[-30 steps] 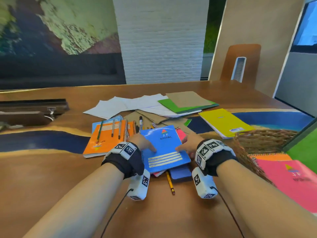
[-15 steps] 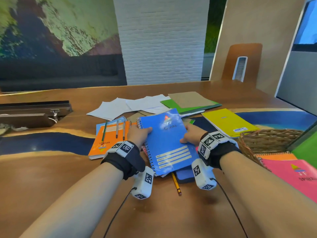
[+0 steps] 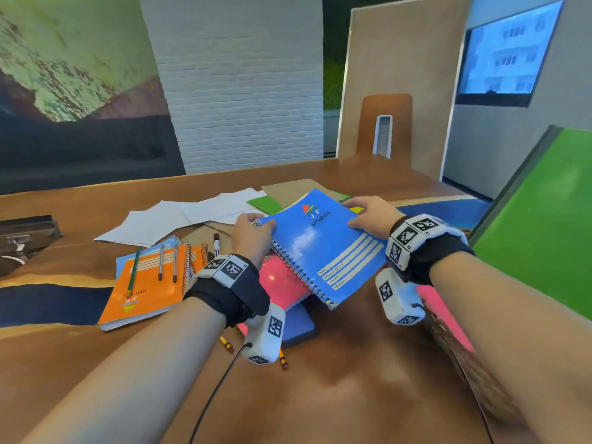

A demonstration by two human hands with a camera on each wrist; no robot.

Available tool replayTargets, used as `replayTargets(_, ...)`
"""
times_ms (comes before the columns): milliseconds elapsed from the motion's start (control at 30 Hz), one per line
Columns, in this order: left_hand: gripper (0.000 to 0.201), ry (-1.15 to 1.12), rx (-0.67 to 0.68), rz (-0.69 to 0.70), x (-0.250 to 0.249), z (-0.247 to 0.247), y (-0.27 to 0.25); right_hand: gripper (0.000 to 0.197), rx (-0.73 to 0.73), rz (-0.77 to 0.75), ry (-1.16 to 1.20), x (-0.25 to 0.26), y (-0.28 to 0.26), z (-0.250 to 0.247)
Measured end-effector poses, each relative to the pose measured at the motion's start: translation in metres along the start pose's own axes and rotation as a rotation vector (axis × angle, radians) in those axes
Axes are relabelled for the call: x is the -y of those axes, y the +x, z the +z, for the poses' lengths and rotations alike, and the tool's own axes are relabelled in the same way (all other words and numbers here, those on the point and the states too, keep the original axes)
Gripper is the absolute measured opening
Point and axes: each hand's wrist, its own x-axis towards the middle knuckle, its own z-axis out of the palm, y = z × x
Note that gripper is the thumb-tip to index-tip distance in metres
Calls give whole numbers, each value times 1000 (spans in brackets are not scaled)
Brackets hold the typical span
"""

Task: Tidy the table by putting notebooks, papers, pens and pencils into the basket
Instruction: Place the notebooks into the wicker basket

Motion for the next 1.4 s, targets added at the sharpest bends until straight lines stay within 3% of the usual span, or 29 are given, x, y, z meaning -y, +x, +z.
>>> replayTargets(133,26,-38,117,-28,-10,40,-10,40,-63,78,-70,-23,-10,-33)
replayTargets(233,6,-26,278,-75,-19,71,-23,38,-80,137,-163,-45,-22,-55)
replayTargets(333,8,-46,420,-130,-24,101,-42,41,-65,226,-227,-73,-38,-74)
replayTargets(433,30,20,504,-118,-25,132,-57,44,-57,335,-289,-102,-53,-88)
replayTargets(567,37,188,573,-20,-25,166,-71,44,-57,454,-359,-134,-68,-96)
replayTargets(667,11,397,664,65,-21,184,-80,43,-8,555,-435,-150,-74,-96)
replayTargets(733,28,570,741,115,-15,195,-84,41,39,595,-488,-159,-79,-94)
replayTargets(800,27,752,798,187,-11,201,-88,42,103,607,-546,-170,-84,-90)
replayTargets(867,36,895,831,264,-11,204,-90,33,177,601,-623,-185,-85,-90)
replayTargets(933,36,1000,853,313,-14,206,-92,9,269,622,-610,-207,-80,-96)
replayTargets(1000,20,1043,882,313,-13,209,-90,16,366,649,-600,-208,-81,-101)
replayTargets(1100,37,1034,899,313,-12,208,-91,41,367,609,-658,-181,-93,-100)
replayTargets(1167,38,1039,885,354,-10,208,-93,53,391,573,-615,-167,-96,-99)
replayTargets(1333,34,1060,849,437,-8,206,-100,40,516,543,-557,-158,-100,-99)
replayTargets(1400,34,1073,860,464,-8,202,-103,40,634,601,-622,-153,-103,-92)
